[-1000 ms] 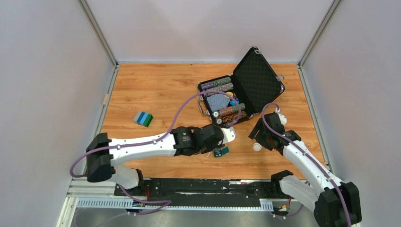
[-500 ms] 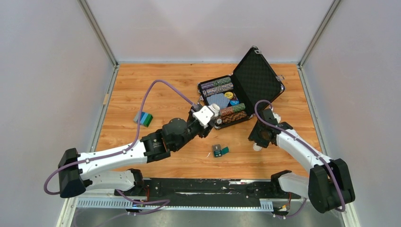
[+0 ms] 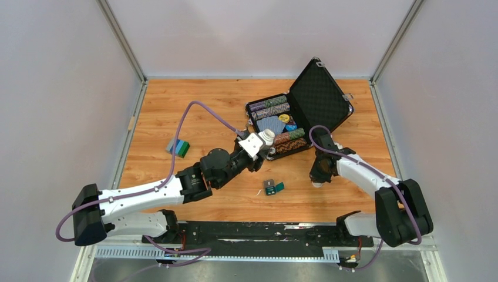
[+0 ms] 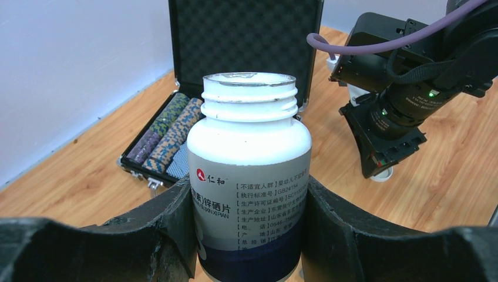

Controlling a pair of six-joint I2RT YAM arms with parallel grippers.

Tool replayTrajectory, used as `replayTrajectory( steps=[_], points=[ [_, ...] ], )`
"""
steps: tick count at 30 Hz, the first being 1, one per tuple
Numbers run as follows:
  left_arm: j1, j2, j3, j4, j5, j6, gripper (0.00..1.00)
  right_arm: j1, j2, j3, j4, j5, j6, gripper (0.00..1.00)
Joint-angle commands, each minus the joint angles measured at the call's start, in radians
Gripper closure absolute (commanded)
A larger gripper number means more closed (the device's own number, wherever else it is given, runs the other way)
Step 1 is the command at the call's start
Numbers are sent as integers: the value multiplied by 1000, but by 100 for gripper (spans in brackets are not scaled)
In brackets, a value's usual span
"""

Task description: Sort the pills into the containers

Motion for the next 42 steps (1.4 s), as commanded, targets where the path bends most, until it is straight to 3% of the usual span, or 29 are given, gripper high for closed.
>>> replayTrajectory(
  steps=[1, 8, 16, 31, 42],
  points=[
    [-2, -26, -11, 67, -3, -27, 100, 8, -18, 25, 68, -128, -42, 100],
    [-2, -57, -16, 50, -9, -26, 100, 8, -64, -11, 329, -529, -73, 100],
    [-2, -85, -23, 35, -20, -40, 100, 14, -5, -59, 690, -753, 4, 100],
    [-2, -206, -49, -21, -112, -47, 100, 257, 296, 27, 1102, -819, 112, 100],
    [-2, -363, -75, -102, -397, 1, 100, 350, 494, 106, 1257, -847, 173, 100]
  ],
)
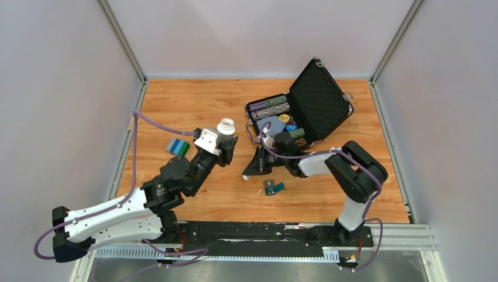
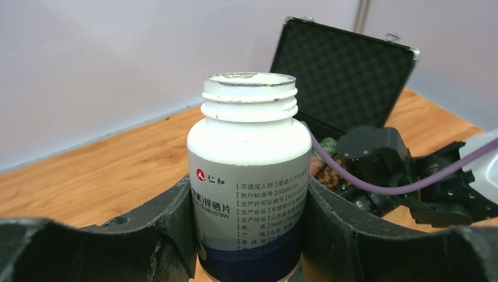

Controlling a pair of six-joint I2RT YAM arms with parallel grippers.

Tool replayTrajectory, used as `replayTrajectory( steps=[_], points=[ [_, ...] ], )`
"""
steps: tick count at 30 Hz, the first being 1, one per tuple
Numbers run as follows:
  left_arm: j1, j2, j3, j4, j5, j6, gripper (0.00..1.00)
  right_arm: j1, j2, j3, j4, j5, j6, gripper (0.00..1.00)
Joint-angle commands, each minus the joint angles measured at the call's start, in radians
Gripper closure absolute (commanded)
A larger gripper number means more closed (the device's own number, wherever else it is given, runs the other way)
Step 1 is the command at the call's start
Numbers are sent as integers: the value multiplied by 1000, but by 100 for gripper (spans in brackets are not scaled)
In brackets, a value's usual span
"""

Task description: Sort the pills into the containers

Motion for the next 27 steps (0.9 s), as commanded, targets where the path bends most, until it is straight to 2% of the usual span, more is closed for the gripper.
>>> replayTrajectory(
  steps=[1, 6, 14, 20, 27],
  points=[
    [-3, -43, -8, 0, -138, 26, 100, 27, 57, 68, 125, -39, 23, 100],
    [-2, -63, -6, -8, -166, 28, 100, 61, 133, 125, 147, -65, 44, 100],
    [-2, -85, 3, -9, -287, 29, 100, 107, 227, 198, 205, -96, 99, 100],
    [-3, -81, 7, -8, -282, 34, 100, 123, 292, 235, 218, -107, 123, 100],
    [-2, -75, 4, 0, -247, 18, 100, 123, 347, 247, 223, -106, 141, 94]
  ],
)
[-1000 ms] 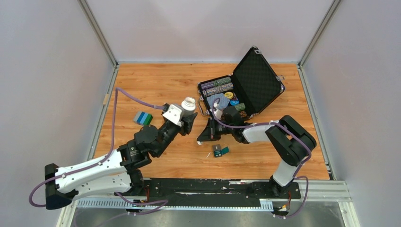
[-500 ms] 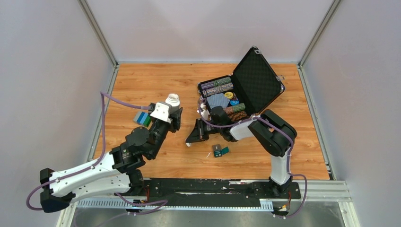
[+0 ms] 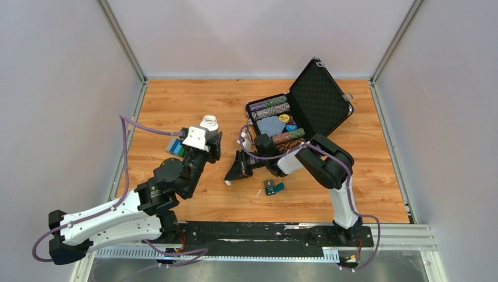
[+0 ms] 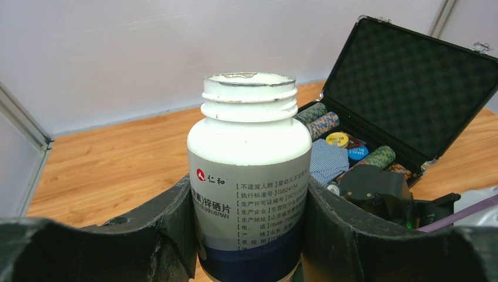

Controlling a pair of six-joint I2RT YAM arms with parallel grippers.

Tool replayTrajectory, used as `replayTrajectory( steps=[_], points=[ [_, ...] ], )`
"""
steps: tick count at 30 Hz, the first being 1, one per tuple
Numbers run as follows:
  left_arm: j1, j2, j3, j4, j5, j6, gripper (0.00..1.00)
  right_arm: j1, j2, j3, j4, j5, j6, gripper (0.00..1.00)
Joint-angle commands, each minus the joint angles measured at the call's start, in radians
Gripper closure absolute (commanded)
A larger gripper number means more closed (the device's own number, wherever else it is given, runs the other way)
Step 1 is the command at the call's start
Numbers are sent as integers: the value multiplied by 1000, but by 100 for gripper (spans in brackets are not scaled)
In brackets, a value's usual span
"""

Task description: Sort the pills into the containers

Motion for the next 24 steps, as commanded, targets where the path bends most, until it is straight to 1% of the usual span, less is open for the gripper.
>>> replayTrajectory(
  steps=[1, 5, 12, 21, 24],
  points=[
    [-2, -1, 7, 42, 8, -11, 100, 4, 34, 25, 51, -4, 13, 93],
    [-2, 4, 9, 39, 22, -23, 100, 2, 23, -3, 54, 39, 21, 90],
    [-2, 10, 10, 25, 25, -37, 100, -3, 7, -27, 38, 70, 6, 73],
    [-2, 20, 13, 10, 40, -57, 100, -13, -32, -62, 42, 101, 19, 73],
    [-2, 25, 15, 7, 42, -59, 100, -18, -45, -79, 57, 112, 31, 76]
  ],
)
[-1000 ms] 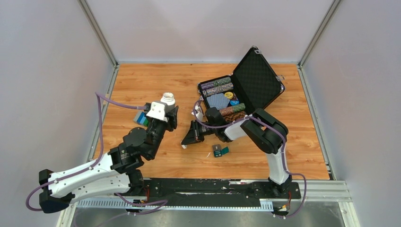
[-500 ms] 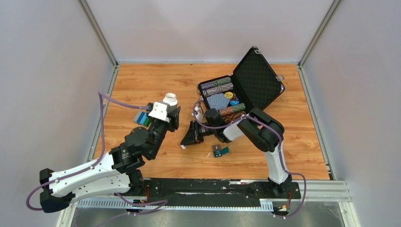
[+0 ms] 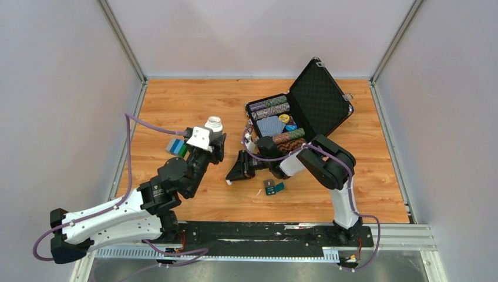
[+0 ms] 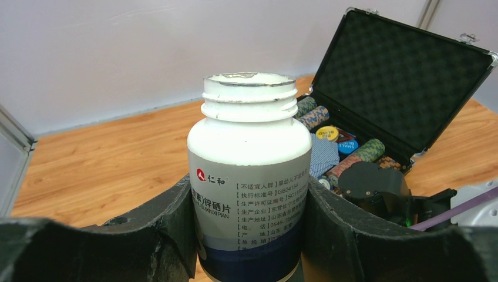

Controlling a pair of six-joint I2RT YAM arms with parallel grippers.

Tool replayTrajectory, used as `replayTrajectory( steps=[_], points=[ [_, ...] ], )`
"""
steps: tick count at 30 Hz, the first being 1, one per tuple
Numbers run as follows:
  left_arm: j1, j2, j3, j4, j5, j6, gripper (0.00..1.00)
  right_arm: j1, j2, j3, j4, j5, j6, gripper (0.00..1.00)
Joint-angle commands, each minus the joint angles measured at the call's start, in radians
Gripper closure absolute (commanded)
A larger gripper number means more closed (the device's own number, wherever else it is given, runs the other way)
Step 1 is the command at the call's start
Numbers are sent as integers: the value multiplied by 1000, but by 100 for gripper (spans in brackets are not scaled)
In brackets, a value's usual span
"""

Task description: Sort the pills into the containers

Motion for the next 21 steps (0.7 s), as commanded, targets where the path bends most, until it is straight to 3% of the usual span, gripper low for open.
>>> replayTrajectory(
  steps=[1, 13, 21],
  points=[
    [-2, 2, 16, 13, 7, -29, 100, -13, -43, -38, 29, 54, 7, 76],
    [-2, 2, 23, -3, 10, -33, 100, -18, -115, -44, -48, 100, -13, 64],
    [-2, -2, 23, -7, 11, -31, 100, -18, -115, -32, -91, 119, -38, 65]
  ],
)
